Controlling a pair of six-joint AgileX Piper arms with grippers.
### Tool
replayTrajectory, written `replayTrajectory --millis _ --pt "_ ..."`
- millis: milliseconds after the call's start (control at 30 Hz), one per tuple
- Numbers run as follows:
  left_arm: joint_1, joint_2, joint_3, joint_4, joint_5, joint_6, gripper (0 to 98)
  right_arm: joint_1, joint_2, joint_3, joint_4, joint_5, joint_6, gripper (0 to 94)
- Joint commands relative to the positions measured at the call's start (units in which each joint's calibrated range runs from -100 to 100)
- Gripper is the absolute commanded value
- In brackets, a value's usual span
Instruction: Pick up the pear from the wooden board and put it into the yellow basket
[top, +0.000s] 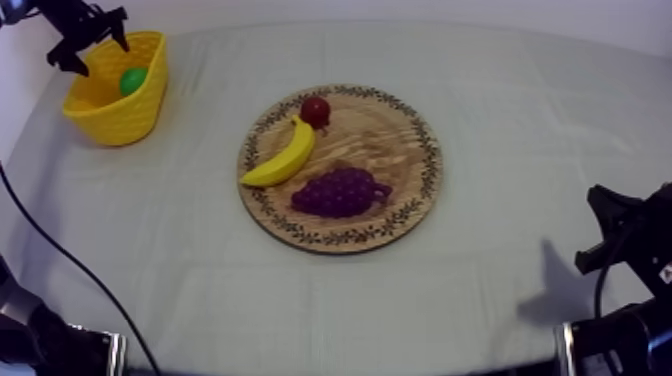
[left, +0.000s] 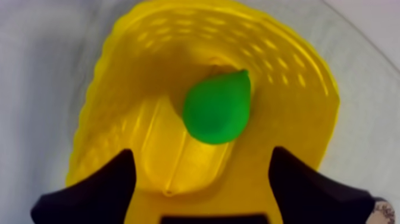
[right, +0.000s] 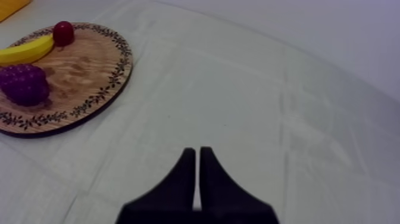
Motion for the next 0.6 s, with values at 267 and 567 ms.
replayTrajectory --millis 267,567 --pt "1.0 -10.7 9.4 0.01 -0.9 0.2 50.9 0.0 0.0 0.0 0.0 0.0 0.0 0.4" --pt "1.9 -22.3 19.1 0.03 -2.2 0.3 26.8 0.0 0.0 0.0 0.0 0.0 0.0 0.4"
